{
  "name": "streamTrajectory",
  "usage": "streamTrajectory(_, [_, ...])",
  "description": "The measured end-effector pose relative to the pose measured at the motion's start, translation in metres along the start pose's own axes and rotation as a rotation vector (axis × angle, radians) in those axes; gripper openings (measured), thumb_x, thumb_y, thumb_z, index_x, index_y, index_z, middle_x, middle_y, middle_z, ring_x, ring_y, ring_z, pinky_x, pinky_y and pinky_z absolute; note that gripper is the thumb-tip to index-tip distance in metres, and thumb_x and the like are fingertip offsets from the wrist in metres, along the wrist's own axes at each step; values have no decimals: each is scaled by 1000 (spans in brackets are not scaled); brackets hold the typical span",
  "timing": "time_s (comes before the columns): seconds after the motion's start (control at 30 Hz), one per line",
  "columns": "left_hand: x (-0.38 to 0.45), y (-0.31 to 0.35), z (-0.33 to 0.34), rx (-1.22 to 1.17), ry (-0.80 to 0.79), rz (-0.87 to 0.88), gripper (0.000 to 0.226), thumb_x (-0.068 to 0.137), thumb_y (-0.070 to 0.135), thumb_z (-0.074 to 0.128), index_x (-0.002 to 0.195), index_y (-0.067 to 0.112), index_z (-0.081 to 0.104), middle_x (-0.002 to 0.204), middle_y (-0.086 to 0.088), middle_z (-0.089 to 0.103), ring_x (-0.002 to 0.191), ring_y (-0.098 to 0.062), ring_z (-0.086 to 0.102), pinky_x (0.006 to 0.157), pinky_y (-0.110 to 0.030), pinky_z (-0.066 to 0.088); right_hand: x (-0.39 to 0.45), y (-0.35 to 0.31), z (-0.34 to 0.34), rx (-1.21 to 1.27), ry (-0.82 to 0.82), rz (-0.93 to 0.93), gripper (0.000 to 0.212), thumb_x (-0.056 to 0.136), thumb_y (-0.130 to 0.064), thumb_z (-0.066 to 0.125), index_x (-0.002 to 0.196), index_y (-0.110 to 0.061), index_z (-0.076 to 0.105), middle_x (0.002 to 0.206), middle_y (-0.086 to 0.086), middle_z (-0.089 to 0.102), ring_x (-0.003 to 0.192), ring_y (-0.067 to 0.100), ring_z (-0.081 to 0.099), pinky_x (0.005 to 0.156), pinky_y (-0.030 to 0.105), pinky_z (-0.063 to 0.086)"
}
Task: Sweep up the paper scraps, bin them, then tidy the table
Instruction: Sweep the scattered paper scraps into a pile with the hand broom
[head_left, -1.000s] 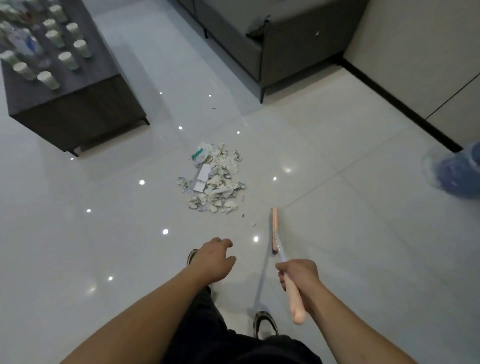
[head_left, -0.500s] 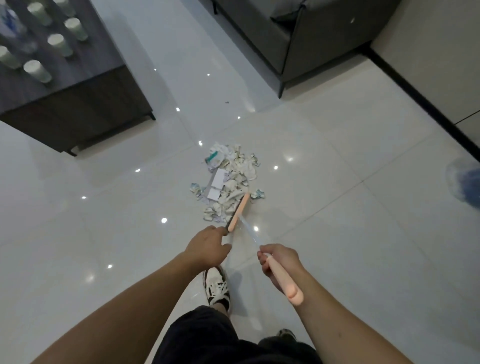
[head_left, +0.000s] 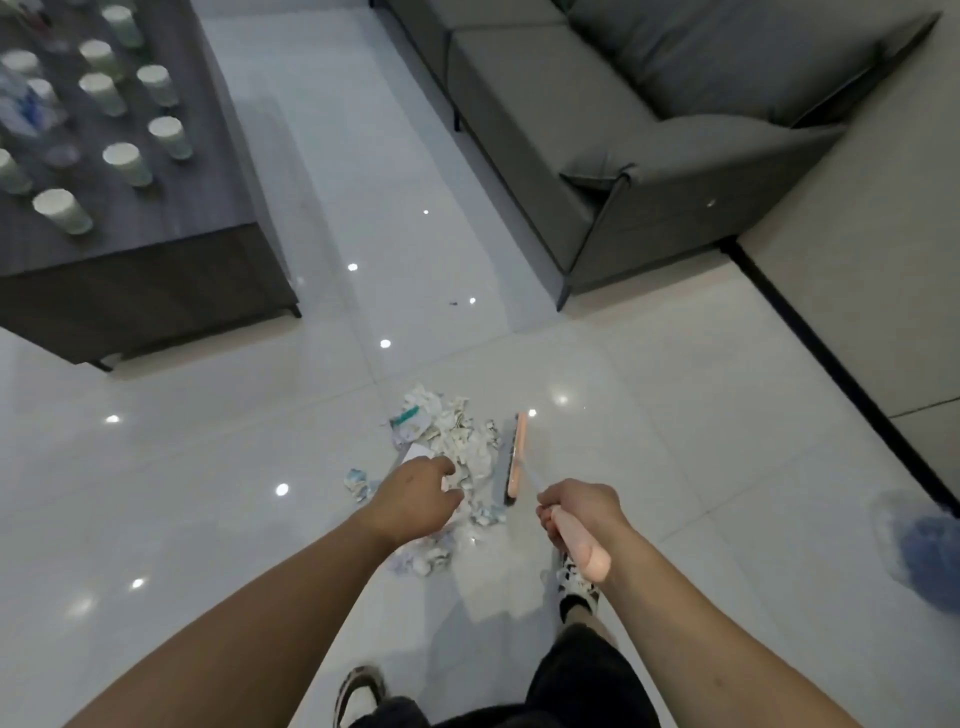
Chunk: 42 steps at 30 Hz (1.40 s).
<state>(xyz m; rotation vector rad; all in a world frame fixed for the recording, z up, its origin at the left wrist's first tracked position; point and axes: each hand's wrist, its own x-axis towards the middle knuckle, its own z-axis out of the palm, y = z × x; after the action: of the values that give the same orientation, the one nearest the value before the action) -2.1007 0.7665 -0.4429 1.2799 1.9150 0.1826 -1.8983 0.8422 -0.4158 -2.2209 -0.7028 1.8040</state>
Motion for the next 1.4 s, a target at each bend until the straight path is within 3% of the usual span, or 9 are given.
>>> streamTrajectory(0.23, [122, 24, 2, -195, 207, -343, 42, 94, 38, 52, 132, 21, 52, 130, -4, 56, 117, -22, 52, 92, -29, 39, 172, -174, 49, -356, -59, -224, 16, 74, 6, 64, 89, 8, 65, 62, 19, 63, 45, 26, 60, 48, 32, 53])
streamTrajectory(0.37, [161, 55, 20, -275, 145, -527, 43, 94, 39, 52, 134, 22, 52, 131, -5, 55, 121, -21, 50, 93, -27, 36, 245, -248, 70, -705, -77, -353, 12, 77, 1, 61, 87, 4, 67, 71, 19, 68, 58, 34, 69, 62, 49, 62])
streamTrajectory(0.57, [206, 86, 24, -385, 201, -617, 44, 94, 41, 52, 133, 24, 52, 126, -2, 57, 115, -18, 52, 89, -25, 37, 302, -319, 96, -1006, -136, -502, 4, 77, 1, 61, 76, -2, 61, 68, 13, 63, 55, 34, 68, 55, 50, 61])
streamTrajectory(0.7, [213, 92, 25, -428, 226, -679, 43, 94, 41, 52, 133, 24, 52, 125, -1, 57, 113, -18, 54, 89, -26, 39, 301, -325, 102, -1149, -222, -500, 18, 77, 3, 62, 72, -11, 52, 77, 11, 59, 52, 29, 64, 46, 35, 58])
streamTrajectory(0.8, [209, 96, 25, -464, 246, -721, 43, 93, 40, 53, 133, 22, 53, 126, -3, 58, 114, -19, 53, 91, -27, 39, 280, -296, 83, -1305, -337, -472, 9, 75, 5, 57, 76, -4, 55, 81, 15, 59, 61, 33, 66, 52, 45, 61])
streamTrajectory(0.9, [199, 99, 26, -508, 274, -762, 43, 93, 39, 53, 132, 21, 54, 128, -5, 57, 117, -20, 52, 93, -28, 40, 255, -262, 54, -1386, -433, -423, 25, 75, 5, 57, 99, 11, 62, 93, 23, 61, 73, 38, 66, 63, 56, 60])
streamTrajectory(1.0, [184, 102, 28, -549, 331, -787, 43, 93, 40, 52, 131, 22, 54, 128, -5, 57, 118, -21, 51, 93, -29, 39, 232, -247, 36, -1362, -462, -359, 43, 79, 1, 61, 121, 0, 59, 108, 21, 60, 64, 28, 64, 48, 37, 58])
streamTrajectory(1.1, [166, 106, 34, -568, 354, -788, 44, 92, 41, 52, 131, 22, 55, 128, -5, 57, 118, -21, 52, 93, -30, 40, 215, -249, 26, -1286, -473, -300, 41, 80, -3, 64, 120, -10, 57, 97, 20, 64, 47, 21, 59, 37, 22, 44])
streamTrajectory(1.4, [83, 110, 82, -654, 386, -811, 46, 90, 43, 54, 131, 20, 55, 130, -6, 57, 115, -22, 54, 89, -29, 42, 172, -215, -5, -1411, -504, -348, 40, 75, 0, 68, 113, -11, 62, 70, 15, 64, 35, 17, 51, 39, 21, 40])
